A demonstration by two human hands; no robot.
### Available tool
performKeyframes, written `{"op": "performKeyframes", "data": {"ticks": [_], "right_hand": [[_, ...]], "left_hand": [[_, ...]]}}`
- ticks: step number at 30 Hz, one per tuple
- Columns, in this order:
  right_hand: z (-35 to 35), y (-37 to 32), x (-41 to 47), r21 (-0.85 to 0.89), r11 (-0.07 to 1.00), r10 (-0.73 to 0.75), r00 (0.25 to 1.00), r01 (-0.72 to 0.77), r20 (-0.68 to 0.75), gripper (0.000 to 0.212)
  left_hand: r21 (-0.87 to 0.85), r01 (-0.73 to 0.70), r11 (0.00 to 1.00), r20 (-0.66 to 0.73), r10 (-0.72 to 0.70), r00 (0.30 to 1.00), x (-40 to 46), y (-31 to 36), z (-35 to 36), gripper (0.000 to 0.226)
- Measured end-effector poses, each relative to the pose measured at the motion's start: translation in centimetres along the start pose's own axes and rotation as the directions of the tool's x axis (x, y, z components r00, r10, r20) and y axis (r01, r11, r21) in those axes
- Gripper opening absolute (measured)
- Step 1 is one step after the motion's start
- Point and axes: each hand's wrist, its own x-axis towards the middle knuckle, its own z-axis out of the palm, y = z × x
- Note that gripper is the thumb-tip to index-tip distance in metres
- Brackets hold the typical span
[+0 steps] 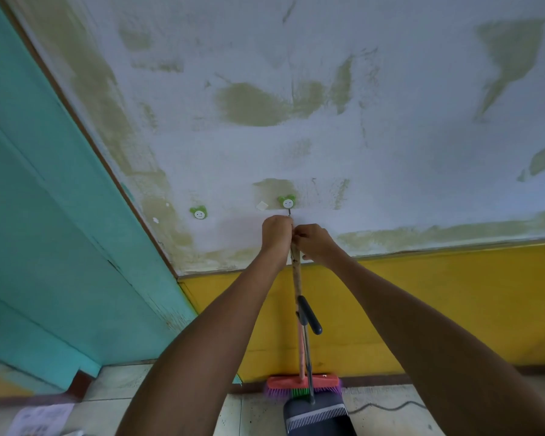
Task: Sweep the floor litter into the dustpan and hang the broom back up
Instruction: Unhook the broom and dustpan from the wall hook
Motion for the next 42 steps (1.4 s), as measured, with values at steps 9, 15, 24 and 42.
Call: {"op": "performKeyframes", "data": {"ticks": [9, 15, 24, 42], "right_hand": [[-1.5, -1.9, -1.0, 0.129, 0.992, -0.014, 1.000, 0.016, -0.014, 0.012], [-1.1, -0.4, -3.2, 0.133, 0.990, 0.038, 0.989, -0.057, 0.140, 0.047], [4.5, 3.2, -7.7, -0.257, 0.954, 0.203, 0.966, -0.157, 0.161, 0.054], [9.5, 1.3, -24.3, 0.035, 0.967, 0.246, 0.878, -0.254, -0.410, 0.048]], "left_hand": [[-0.074, -0.021, 0.997, -0.040, 0.018, 0.999, -1.6, 4.2, -0.4, 0.026], [-0.110, 0.062, 0.992, -0.106, -0.074, 0.992, -3.4, 5.5, -1.5, 0.011], [-0.009, 0.051, 0.999, -0.169, -0.052, 0.984, -7.7, 7.2, -1.4, 0.020], [0.634, -0.421, -0.649, 0.773, 0.521, 0.362, -22.1, 5.1, -8.8, 0.027]]}}
